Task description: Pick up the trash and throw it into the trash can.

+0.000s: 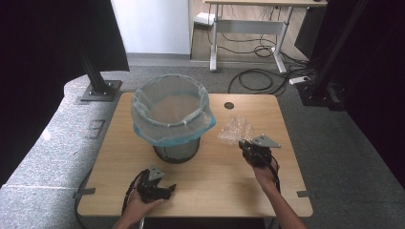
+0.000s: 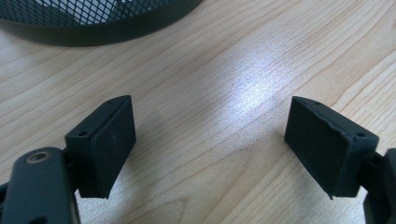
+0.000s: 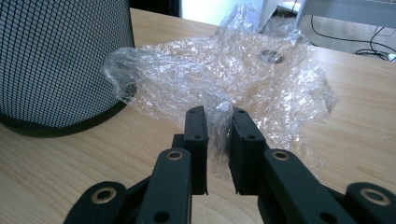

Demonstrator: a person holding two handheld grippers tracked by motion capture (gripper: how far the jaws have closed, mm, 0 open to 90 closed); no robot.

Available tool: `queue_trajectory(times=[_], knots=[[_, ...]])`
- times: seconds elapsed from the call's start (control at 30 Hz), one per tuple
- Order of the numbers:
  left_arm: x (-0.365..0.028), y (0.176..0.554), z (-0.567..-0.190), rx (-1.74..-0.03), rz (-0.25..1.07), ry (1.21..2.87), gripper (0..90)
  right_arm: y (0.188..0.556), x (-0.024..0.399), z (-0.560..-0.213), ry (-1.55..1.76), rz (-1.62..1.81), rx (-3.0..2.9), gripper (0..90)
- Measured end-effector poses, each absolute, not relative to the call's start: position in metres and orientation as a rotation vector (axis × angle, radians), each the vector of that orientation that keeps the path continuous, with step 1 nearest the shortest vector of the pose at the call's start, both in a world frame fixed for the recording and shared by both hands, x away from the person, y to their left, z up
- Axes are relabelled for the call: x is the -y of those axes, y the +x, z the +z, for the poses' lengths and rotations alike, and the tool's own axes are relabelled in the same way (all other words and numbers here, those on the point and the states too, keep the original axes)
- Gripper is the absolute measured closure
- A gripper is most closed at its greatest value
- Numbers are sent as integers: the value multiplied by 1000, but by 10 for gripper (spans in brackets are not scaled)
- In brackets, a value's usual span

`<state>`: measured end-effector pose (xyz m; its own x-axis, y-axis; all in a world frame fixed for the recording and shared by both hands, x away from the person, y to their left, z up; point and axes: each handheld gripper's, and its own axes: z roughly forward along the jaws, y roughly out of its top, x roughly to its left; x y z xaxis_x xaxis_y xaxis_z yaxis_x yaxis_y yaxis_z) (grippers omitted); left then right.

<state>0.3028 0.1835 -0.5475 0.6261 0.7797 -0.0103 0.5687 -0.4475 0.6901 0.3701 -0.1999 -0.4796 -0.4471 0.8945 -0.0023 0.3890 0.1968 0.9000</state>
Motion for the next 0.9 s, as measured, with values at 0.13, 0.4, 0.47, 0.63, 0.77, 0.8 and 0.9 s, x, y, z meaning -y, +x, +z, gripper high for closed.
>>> queue_trajectory(times=[0.13, 0.4, 0.47, 0.63, 0.77, 0.8, 0.9], knots=[[-183, 303, -547, -1051, 407, 2180, 163, 370, 198, -481, 1187, 1201, -1942, 776], [-183, 303, -547, -1051, 408, 2179, 163, 369, 193, -485, 1162, 1177, -1971, 763], [-183, 303, -547, -1050, 408, 2180, 163, 369, 192, -484, 1161, 1177, -1971, 763], [-183, 303, -547, -1051, 408, 2180, 163, 369, 192, -485, 1159, 1172, -1972, 749], [-183, 303, -547, -1051, 408, 2180, 163, 369, 192, -485, 1156, 1174, -1971, 745], [-183, 303, -547, -1050, 408, 2180, 163, 369, 192, -485, 1156, 1174, -1970, 744], [-183, 303, -547, -1051, 408, 2179, 163, 369, 192, -485, 1157, 1173, -1971, 738]])
